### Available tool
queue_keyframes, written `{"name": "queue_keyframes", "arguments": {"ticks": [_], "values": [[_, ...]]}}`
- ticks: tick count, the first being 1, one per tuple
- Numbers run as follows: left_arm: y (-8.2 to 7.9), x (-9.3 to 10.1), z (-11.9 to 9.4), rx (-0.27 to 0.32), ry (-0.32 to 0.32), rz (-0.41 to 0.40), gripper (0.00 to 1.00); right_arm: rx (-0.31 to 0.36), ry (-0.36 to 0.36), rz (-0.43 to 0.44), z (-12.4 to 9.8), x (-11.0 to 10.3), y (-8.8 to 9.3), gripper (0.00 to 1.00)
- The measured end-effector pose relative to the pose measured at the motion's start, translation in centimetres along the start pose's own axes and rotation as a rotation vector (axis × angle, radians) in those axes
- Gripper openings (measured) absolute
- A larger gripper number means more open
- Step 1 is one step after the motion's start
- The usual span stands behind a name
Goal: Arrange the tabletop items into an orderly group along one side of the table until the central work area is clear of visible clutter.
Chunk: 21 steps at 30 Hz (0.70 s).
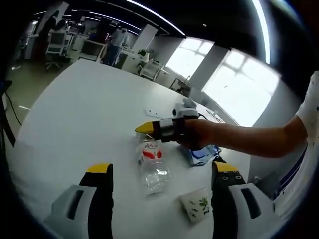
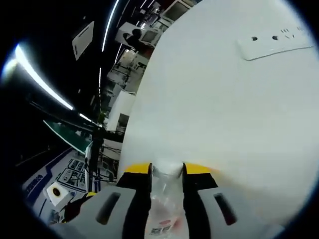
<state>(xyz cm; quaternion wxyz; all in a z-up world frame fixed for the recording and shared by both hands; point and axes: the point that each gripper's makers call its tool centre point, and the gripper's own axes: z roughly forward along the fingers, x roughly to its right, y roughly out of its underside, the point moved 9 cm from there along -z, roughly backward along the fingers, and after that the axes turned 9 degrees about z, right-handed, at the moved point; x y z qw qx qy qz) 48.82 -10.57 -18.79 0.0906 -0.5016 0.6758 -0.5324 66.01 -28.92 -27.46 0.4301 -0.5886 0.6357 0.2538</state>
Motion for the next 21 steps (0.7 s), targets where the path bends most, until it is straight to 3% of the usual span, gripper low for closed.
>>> {"name": "queue_keyframes", "arguments": {"ticks": [11, 21], "values": [[0.5, -0.4, 0.4, -0.018, 0.002, 0.001, 0.81, 0.025, -0.016, 0.008, -0.1, -0.2, 0.1, 0.20], [0.3, -1.0, 0.9, -0.014, 0.009, -0.002, 0.80, 0.028, -0.030, -0.058, -0.5, -1.1, 0.0, 0.20]]}}
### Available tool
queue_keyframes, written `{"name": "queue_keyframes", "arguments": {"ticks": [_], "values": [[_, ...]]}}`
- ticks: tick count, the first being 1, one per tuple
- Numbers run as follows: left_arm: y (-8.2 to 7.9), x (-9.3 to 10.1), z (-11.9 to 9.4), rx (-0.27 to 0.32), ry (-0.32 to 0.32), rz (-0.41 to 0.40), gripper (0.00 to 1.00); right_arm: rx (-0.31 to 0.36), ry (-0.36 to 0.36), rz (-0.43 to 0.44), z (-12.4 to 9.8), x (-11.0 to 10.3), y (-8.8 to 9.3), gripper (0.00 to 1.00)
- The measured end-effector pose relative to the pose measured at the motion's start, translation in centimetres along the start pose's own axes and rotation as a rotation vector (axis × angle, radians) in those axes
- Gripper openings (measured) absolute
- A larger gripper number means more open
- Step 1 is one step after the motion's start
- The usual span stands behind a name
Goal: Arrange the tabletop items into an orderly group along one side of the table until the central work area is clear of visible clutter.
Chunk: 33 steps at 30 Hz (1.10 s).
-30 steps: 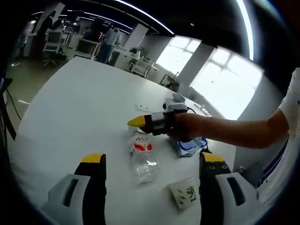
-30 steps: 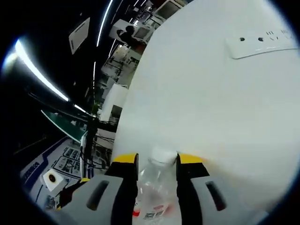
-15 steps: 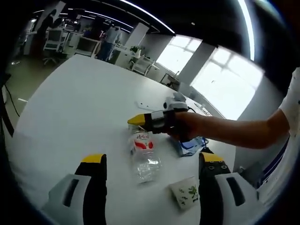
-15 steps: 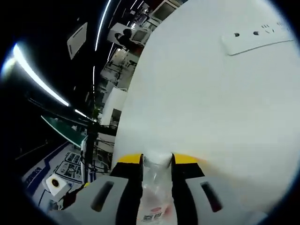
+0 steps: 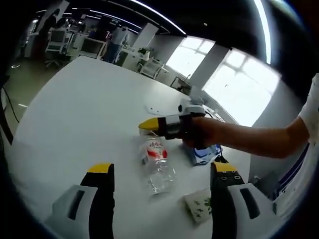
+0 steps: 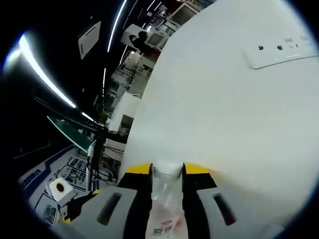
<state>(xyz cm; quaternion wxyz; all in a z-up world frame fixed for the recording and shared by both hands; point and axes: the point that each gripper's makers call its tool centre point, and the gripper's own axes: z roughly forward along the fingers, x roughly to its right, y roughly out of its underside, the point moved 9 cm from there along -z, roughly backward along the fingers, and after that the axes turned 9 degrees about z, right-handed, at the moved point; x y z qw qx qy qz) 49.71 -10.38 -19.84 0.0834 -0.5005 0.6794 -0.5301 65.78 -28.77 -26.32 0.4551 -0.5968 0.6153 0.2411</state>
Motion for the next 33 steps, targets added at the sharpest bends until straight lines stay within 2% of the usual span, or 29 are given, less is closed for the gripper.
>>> {"name": "queue_keyframes", "arguments": {"ticks": [3, 13, 25, 29, 33], "values": [[-0.3, -0.1, 0.5, 0.010, 0.014, -0.009, 0.80, 0.004, -0.009, -0.024, -0.3, -0.4, 0.0, 0.20], [-1.0, -0.8, 3.1, -0.010, 0.058, 0.028, 0.77, 0.014, -0.025, -0.085, -1.2, -1.3, 0.1, 0.20], [-0.5, -1.4, 7.2, -0.057, 0.116, 0.040, 0.70, 0.027, -0.041, -0.167, -2.2, -2.9, 0.6, 0.20], [0.0, -1.6, 8.5, -0.068, 0.176, 0.047, 0.66, 0.022, -0.042, -0.209, -2.5, -3.5, 0.8, 0.20], [0.1, -1.5, 9.3, -0.050, 0.263, 0.001, 0.64, 0.022, -0.048, -0.232, -2.7, -3.9, 1.0, 0.20]]}}
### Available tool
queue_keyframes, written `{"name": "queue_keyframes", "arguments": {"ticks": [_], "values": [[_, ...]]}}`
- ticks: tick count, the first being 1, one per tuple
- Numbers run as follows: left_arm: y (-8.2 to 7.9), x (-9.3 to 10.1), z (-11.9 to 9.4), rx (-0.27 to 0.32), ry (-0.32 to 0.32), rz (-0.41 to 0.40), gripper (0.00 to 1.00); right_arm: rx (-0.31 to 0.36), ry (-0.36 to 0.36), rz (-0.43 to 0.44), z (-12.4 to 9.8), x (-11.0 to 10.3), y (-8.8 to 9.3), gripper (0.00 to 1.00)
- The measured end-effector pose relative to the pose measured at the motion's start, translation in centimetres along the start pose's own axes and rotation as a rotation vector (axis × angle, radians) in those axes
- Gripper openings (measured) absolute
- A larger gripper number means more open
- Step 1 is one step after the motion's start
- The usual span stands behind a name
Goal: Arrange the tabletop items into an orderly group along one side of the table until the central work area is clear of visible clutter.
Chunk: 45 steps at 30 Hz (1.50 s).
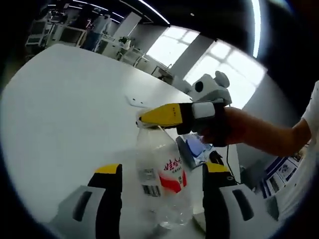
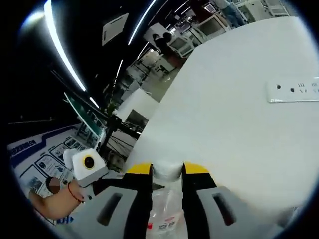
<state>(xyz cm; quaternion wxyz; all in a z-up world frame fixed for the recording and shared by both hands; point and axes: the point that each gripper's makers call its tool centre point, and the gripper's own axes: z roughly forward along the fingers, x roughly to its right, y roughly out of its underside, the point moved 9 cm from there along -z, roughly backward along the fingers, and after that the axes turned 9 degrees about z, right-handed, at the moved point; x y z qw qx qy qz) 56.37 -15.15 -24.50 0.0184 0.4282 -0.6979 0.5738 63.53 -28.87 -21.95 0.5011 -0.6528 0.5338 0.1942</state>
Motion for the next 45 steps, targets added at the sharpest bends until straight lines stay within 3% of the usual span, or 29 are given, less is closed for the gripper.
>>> {"name": "queue_keyframes", "arguments": {"ticks": [6, 15, 40, 45], "values": [[0.6, 0.0, 0.5, -0.035, 0.042, 0.012, 0.55, -0.002, -0.005, -0.038, -0.3, -0.6, 0.0, 0.19], [0.7, 0.1, 0.7, -0.040, 0.094, -0.015, 0.41, 0.002, -0.007, -0.089, -0.7, -1.5, 0.2, 0.19], [-0.4, 1.8, 0.7, -0.057, 0.112, 0.129, 0.39, 0.040, 0.050, -0.263, -3.1, -4.9, 1.0, 0.18], [-1.2, 2.3, 1.0, -0.053, 0.122, 0.170, 0.39, 0.066, 0.060, -0.301, -4.0, -5.6, 0.8, 0.18]]}}
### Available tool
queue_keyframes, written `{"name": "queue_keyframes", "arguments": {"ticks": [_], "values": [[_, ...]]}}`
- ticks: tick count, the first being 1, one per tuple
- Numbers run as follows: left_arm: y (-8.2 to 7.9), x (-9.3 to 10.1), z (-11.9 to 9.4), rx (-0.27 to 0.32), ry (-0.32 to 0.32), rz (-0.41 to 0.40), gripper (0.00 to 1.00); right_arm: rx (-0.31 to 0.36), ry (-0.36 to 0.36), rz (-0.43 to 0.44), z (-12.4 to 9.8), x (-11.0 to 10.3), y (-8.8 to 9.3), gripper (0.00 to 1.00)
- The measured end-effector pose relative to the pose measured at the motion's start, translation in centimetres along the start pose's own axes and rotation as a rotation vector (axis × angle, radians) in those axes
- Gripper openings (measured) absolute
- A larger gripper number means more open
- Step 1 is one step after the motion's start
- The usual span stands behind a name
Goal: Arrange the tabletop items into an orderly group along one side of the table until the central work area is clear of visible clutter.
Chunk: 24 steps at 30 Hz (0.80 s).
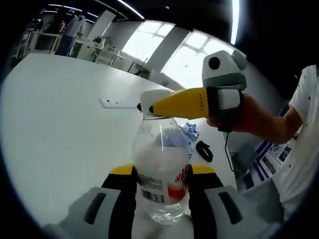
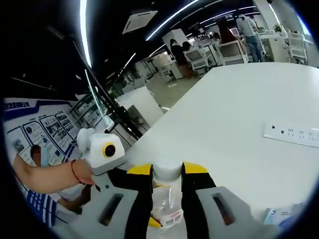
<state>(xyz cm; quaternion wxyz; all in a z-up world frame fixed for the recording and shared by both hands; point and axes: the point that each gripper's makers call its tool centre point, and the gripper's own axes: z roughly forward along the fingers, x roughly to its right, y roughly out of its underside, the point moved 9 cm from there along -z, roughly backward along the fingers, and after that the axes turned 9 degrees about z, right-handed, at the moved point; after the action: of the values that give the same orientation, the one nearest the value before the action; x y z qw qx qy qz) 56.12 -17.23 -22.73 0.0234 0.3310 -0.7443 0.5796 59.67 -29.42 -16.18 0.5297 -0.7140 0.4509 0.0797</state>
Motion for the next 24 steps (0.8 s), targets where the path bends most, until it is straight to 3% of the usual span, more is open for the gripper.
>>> {"name": "queue_keyframes", "arguments": {"ticks": [24], "values": [[-3.1, 1.0, 1.8, 0.006, 0.026, 0.212, 0.39, 0.171, 0.082, -0.237, -3.3, -1.5, -0.9, 0.19]]}}
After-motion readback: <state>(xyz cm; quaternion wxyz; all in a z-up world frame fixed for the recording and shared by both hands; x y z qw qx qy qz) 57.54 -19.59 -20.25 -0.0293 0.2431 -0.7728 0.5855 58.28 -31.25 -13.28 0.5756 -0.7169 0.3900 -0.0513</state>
